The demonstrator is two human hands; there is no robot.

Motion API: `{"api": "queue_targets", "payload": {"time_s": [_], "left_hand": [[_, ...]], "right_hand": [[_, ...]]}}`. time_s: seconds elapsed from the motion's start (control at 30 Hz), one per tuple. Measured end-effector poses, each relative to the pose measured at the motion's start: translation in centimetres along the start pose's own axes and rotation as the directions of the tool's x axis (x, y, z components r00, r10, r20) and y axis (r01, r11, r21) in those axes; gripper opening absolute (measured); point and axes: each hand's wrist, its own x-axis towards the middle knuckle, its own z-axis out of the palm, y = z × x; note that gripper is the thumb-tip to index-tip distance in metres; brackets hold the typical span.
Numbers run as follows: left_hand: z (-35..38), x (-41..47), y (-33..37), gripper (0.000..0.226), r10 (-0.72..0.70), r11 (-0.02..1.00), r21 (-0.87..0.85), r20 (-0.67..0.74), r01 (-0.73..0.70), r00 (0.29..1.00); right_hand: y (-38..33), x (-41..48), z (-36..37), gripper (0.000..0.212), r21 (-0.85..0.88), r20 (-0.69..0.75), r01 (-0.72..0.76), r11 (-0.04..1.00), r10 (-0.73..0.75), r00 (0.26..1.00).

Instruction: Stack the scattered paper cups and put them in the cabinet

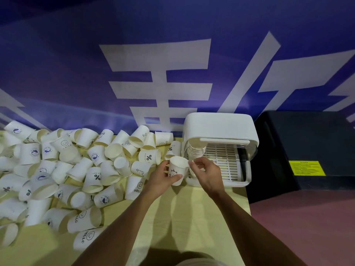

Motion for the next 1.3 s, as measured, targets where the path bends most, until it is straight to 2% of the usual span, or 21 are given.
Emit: {"api": "queue_targets", "payload": {"time_s": [0.07,0.13,0.3,0.43,0.63,0.73,0.93,1.13,1.3], "left_hand": [[0.2,-0.2,0.5,0.057,0.011,1.0,-0.008,-0.002,-0.011,1.0],[0.4,-0.4,0.8,0.058,0.02,1.0,-0.003,0.0,-0.02,1.0],[0.3,-0.8,1.4,0.062,0.046,0.999,-0.003,0.009,-0.046,0.999],[0.4,-0.9,1.5,0.063,0.055,0.998,-0.009,0.031,-0.055,0.998],[0.8,-0.1,0.9,0.057,0.048,0.998,0.039,0.03,-0.049,0.998],[0.7,0.2,0.1,0.05,0.035,0.998,0.047,0.01,-0.035,0.999],[0.2,0.5,-0.8,0.045,0.027,0.997,0.074,-0.004,-0.027,1.0],[0.0,0.8,-1.9,0.046,-0.006,0.997,0.083,-0.024,0.008,1.0],[0.3,1.1,-2.5,0.046,-0.021,0.996,0.086,-0.018,0.022,1.0]], "right_hand": [[-0.6,-0.4,0.1,0.042,0.062,0.068,-0.003,0.998,-0.002,0.998],[-1.2,-0.8,0.3,0.038,0.088,0.107,-0.012,0.996,0.003,0.994],[-2.0,-1.2,0.3,0.041,0.092,0.122,0.018,0.996,-0.029,0.992],[-1.6,-1.1,-0.4,0.049,0.003,0.109,0.093,0.996,-0.093,0.99],[-1.0,-0.7,-2.0,0.062,-0.06,-0.07,0.137,0.989,-0.142,0.987],[-0.1,-1.0,-2.4,0.07,-0.159,-0.068,0.167,0.973,-0.179,0.981],[1.5,-1.3,-1.7,0.069,-0.336,-0.035,0.208,0.919,-0.233,0.972],[2.1,-0.7,-0.9,0.073,-0.417,-0.041,0.159,0.895,-0.193,0.98],[3.2,-0.4,-0.2,0.083,-0.512,0.054,0.094,0.854,-0.077,0.996]]}}
